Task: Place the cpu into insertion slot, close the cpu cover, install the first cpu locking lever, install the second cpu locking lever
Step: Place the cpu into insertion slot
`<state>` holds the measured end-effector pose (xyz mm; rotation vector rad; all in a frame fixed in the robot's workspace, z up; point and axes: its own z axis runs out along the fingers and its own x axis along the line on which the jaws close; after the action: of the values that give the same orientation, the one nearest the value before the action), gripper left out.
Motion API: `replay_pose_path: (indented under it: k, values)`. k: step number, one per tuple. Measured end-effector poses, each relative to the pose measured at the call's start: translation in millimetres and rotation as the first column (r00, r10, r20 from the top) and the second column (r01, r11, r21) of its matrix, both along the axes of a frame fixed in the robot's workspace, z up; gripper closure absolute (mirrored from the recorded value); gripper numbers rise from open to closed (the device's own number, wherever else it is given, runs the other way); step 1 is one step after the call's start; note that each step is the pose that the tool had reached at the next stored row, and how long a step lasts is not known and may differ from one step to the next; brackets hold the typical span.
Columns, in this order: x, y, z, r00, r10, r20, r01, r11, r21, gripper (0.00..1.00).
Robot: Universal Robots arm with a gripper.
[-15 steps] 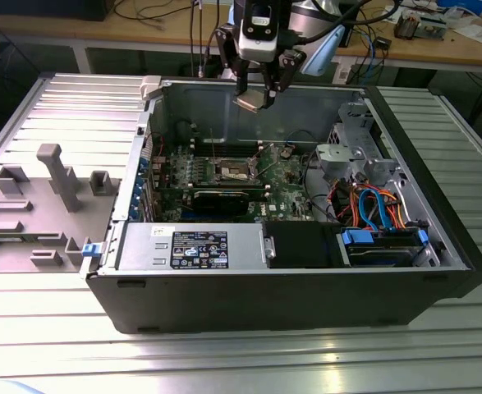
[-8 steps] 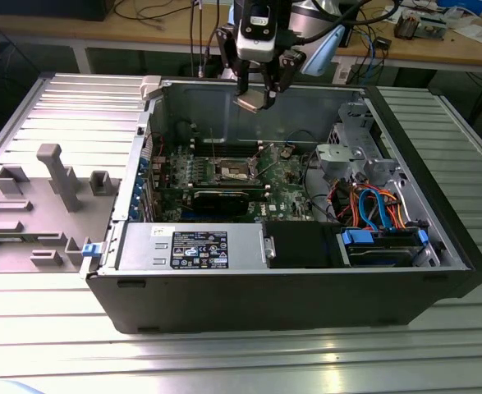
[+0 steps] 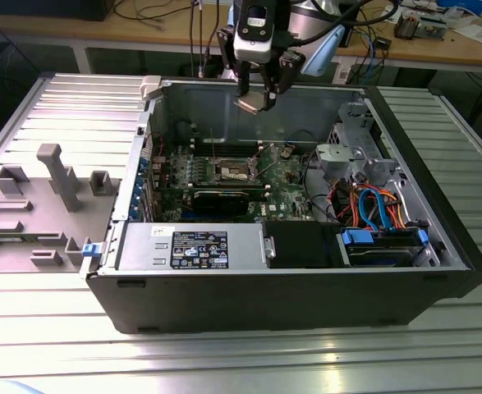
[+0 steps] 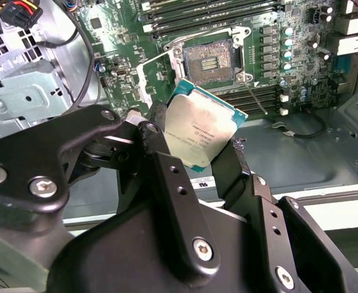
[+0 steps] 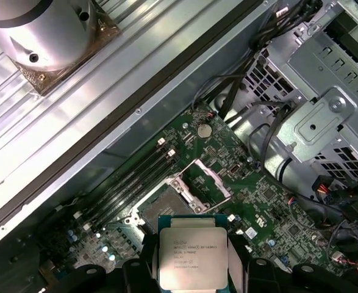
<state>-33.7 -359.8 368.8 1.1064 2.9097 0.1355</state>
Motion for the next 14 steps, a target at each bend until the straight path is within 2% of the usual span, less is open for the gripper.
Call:
replay_pose_path:
  k: [4, 8, 14]
  values:
    - [-1.1, 0.0, -0.2, 1.0, -0.001, 0.0007, 0.001, 1.0, 0.0001, 0.46]
    - [-1.1, 0.0, -0.8, 0.9986, -0.052, 0.0009, 0.052, 0.9986, 0.0003, 0.46]
    - [-1.1, 0.0, -1.3, 0.9915, -0.13, 0.0008, 0.13, 0.9915, 0.0002, 0.46]
